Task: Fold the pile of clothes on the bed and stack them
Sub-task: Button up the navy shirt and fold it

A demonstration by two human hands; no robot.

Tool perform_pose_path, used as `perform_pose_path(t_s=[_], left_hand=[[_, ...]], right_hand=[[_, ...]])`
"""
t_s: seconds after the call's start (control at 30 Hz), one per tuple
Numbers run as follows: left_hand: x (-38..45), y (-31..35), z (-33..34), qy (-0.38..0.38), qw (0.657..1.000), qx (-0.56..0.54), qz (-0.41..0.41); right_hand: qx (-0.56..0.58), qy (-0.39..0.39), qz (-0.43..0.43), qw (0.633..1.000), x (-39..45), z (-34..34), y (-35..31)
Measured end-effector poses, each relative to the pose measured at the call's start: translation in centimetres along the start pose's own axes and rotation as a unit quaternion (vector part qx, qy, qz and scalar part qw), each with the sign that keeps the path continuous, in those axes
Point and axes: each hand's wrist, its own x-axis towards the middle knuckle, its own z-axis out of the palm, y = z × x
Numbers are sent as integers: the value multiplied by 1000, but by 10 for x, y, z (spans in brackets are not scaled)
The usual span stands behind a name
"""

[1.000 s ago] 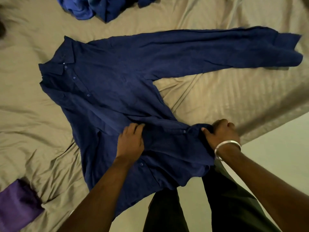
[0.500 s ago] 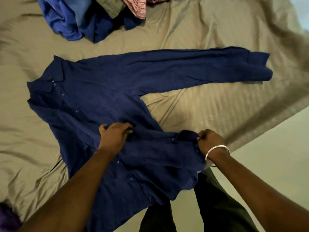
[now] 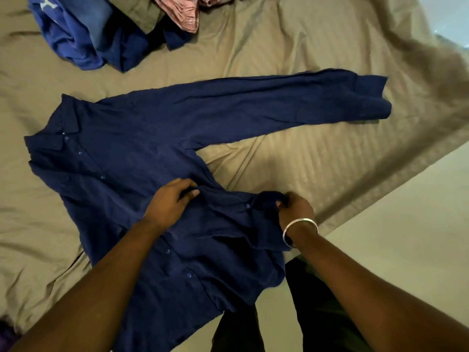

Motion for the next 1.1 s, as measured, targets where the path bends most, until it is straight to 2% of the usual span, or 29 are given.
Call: perform_pose_path(t_s=[0.03, 0.1, 0.13, 0.17, 0.27, 0.4, 0.53, 0.63, 0.67, 0.77, 0.83, 0.93, 1.03, 1.1], left_hand=[[1, 2, -1, 3, 1000, 1, 5], [7, 7, -5, 24, 1000, -7, 9], [11, 9, -8, 34, 999, -13, 14], [17, 15, -11, 46, 999, -11, 28], [45, 27, -19, 63, 997, 11, 54], [85, 31, -26, 35, 998, 33, 29], [113, 29, -24, 9, 998, 56, 20], [121, 38, -25, 20, 997, 46, 52], [123, 41, -27, 30, 996, 39, 68], [130, 53, -40, 53, 994, 21, 97], [139, 60, -51, 47, 992, 18, 114], [159, 70, -61, -21, 989, 68, 128], [173, 68, -57, -139, 981, 121, 63], [180, 66, -50, -108, 989, 97, 40]], right_hand=[[106, 20, -39, 993, -3, -3, 0], [340, 45, -113, 932, -5, -22, -3], [399, 37, -134, 907, -3, -32, -3], [417, 18, -151, 896, 1, -45, -3], [371, -47, -190, 908, 19, -77, -6], [299, -71, -223, 925, 44, -97, -8], [341, -138, -184, 912, 57, -95, -11], [272, -56, -166, 946, 71, -81, -17], [271, -53, -142, 950, 74, -81, -23], [296, -118, -74, 945, 86, -96, -42], [298, -129, -94, 941, 98, -116, -56], [331, -35, -118, 936, 123, -146, -69], [301, 7, -111, 947, 146, -173, -75], [286, -14, -109, 952, 156, -186, -77]])
